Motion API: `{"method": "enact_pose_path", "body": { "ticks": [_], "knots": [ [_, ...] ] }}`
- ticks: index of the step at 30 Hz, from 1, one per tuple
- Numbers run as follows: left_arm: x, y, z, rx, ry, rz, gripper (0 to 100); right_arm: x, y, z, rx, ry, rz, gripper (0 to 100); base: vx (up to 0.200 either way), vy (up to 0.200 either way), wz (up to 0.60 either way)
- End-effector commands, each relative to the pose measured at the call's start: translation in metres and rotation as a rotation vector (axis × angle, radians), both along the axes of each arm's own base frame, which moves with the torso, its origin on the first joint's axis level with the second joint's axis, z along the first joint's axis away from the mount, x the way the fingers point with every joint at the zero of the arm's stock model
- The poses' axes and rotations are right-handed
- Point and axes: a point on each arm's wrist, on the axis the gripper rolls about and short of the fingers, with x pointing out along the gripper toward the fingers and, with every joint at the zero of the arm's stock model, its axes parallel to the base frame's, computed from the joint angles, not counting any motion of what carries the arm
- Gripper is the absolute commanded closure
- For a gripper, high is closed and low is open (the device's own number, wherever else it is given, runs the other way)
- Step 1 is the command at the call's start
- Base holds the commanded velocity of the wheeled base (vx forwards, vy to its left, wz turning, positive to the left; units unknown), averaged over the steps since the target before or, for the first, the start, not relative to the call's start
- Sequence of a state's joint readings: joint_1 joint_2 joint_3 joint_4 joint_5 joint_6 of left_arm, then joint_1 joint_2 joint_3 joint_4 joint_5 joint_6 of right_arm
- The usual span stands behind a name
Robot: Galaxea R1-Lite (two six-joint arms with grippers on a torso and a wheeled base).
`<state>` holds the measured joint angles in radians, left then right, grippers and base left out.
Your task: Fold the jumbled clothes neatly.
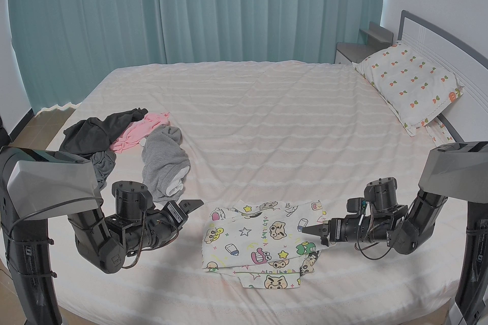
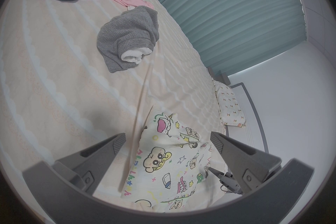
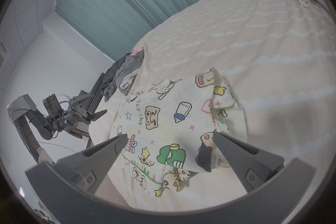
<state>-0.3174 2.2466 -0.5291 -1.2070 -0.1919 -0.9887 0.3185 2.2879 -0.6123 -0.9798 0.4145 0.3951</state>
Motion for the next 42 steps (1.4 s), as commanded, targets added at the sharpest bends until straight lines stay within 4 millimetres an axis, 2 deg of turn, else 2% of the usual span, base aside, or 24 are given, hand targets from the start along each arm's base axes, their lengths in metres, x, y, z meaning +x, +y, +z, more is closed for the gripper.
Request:
{"method": "enact_pose_path", "body": {
  "ticks": [1, 12, 24, 25, 35, 39, 42],
  "knots": [
    [0.0, 0.0, -0.001, 0.0, 0.002, 0.0, 0, -0.001, 0.003, -0.011, -0.015, 0.025, 0.015, 0, 0.0, 0.0, 0.0],
    [0.0, 0.0, -0.002, 0.002, 0.004, 0.0, 0, -0.001, 0.003, -0.021, -0.036, 0.066, 0.025, 0, 0.0, 0.0, 0.0],
    [0.001, 0.0, -0.002, 0.002, 0.003, 0.0, 0, 0.006, 0.012, -0.02, -0.077, 0.079, 0.094, 0, 0.0, 0.0, 0.0],
    [0.001, 0.0, -0.002, 0.002, 0.003, 0.0, 0, 0.006, 0.012, -0.02, -0.077, 0.079, 0.094, 100, 0.0, 0.0, 0.0],
    [0.001, 0.0, -0.002, 0.002, 0.003, 0.0, 0, 0.001, 0.008, -0.023, -0.119, 0.067, 0.12, 100, 0.0, 0.0, 0.0],
    [0.001, 0.0, -0.002, 0.002, 0.003, 0.0, 0, -0.005, 0.005, -0.02, -0.119, 0.066, 0.12, 100, 0.0, 0.0, 0.0],
    [0.001, 0.0, -0.002, 0.002, 0.003, 0.0, 0, -0.016, 0.0, -0.007, -0.116, 0.058, 0.124, 100, 0.0, 0.0, 0.0]
  ]
}}
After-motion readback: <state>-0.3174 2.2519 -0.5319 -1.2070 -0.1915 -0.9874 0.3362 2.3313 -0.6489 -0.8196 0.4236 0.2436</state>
